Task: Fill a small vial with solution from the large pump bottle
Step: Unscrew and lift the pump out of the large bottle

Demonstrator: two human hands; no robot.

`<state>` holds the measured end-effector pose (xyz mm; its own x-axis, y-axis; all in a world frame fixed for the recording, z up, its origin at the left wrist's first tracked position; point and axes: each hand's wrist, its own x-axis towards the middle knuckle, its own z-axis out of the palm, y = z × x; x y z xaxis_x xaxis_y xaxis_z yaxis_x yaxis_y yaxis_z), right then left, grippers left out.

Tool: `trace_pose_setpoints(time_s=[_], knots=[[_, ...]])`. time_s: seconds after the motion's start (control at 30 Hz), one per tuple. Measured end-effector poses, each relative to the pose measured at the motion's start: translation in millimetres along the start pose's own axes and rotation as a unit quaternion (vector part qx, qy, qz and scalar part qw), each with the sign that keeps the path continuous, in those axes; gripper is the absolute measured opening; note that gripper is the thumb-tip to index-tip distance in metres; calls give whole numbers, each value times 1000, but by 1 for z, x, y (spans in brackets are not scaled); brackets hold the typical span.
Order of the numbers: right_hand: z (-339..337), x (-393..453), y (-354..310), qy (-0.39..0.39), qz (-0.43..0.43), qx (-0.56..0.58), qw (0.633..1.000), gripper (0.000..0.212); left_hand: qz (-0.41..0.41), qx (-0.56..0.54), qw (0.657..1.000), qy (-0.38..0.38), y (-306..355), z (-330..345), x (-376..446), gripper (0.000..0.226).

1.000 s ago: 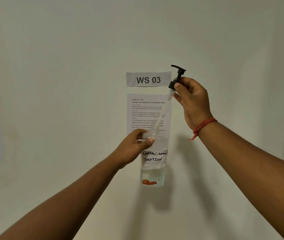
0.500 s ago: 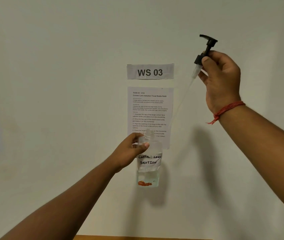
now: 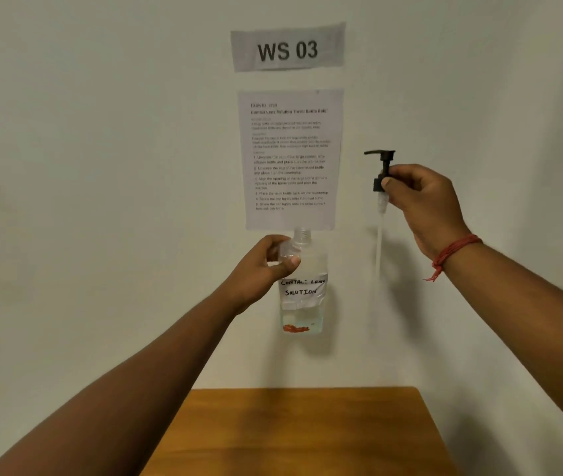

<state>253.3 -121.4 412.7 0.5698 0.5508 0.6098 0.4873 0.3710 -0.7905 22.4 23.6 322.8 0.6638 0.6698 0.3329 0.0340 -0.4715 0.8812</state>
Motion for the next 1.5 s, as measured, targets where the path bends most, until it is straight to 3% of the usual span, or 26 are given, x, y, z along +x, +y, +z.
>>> trace_pose_setpoints(time_s=[0.2, 0.6, 0.9, 1.2, 1.5], knots=[[-5, -53, 80, -37, 92, -53, 994, 12, -46, 8, 999, -26, -42, 16, -15, 35], [-14, -179, 213, -80, 248, -137, 956, 17, -142, 45, 986, -69, -145, 52, -63, 50], [-23, -261, 266, -113, 339, -167, 919, 10, -188, 64, 975, -98, -201, 80, -98, 52], [-43, -337, 317, -149, 424, -234, 862, 31, -215, 90, 964, -130, -245, 101, -125, 53], [-59, -384, 347, -181, 492, -272, 807, 31, -227, 105, 957, -147, -268, 109, -140, 60]])
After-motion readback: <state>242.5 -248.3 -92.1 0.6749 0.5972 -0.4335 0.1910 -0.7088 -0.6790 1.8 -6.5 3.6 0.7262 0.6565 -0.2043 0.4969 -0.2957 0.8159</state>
